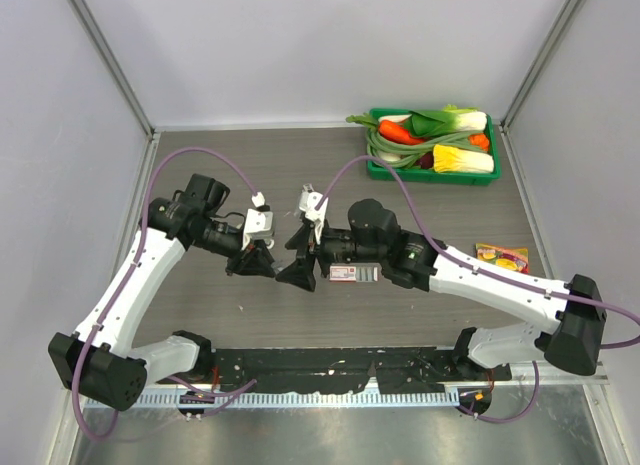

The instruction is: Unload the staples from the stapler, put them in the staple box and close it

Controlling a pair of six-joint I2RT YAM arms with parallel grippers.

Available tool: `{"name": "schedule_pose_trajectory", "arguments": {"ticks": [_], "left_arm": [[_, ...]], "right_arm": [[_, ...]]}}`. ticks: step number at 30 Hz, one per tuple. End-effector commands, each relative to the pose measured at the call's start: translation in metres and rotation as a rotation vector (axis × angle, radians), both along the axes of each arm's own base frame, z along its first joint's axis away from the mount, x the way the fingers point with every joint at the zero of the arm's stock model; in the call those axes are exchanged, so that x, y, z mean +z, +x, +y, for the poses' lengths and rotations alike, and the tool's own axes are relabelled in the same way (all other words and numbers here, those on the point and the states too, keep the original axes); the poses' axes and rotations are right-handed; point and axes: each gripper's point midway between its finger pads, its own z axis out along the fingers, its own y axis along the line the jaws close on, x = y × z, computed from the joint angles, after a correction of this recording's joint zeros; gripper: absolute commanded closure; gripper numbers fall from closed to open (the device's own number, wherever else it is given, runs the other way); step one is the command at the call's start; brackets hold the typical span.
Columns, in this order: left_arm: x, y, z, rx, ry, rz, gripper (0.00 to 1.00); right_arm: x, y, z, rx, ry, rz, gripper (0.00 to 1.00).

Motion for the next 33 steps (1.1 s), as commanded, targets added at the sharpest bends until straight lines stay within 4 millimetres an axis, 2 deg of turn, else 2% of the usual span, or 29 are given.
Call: {"name": "schedule_pose_trajectory", "arguments": {"ticks": [1,8,14,17,23,24,26,28,29,33], "left_arm": [[0.011,-0.003,-0.003,-0.026,-0.032,-0.026,0.99],[0.013,-0.004,-0.004,-0.032,-0.037,-0.026,0.99],[0.013,-0.005,-0.003,-0.039,-0.036,-0.032,0.99],[0.012,-0.005,-0.003,-0.040,-0.034,-0.031,0.99],[0.012,-0.005,-0.003,-0.040,-0.033,-0.036,0.99],[0.013,-0.005,-0.003,-0.041,-0.034,-0.036,0.99],[0.013,-0.005,-0.003,-0.040,-0.033,-0.039,0.99],[0.012,-0.004,-0.003,-0.040,-0.032,-0.038,0.99],[0.012,-0.004,-0.003,-0.040,-0.032,-0.040,0.99],[0.012,-0.004,-0.003,-0.039,-0.034,-0.041,0.99]], "right_arm": [[0.019,0.002,0.010,0.017,0.049,-0.034,0.21],[0.011,0.002,0.013,0.024,0.026,-0.024,0.28],[0.014,0.005,0.014,0.018,0.031,-0.040,0.45],[0.012,0.006,0.016,0.020,0.030,-0.039,0.58],[0.010,0.007,0.019,0.021,0.029,-0.037,0.92],[0.009,0.007,0.019,0.021,0.026,-0.035,0.95],[0.007,0.007,0.019,0.022,0.021,-0.032,0.95],[0.005,0.006,0.019,0.025,0.018,-0.026,0.87],[0.005,0.007,0.019,0.023,0.018,-0.024,0.78],[0.007,0.004,0.019,0.034,0.027,-0.024,0.68]]}}
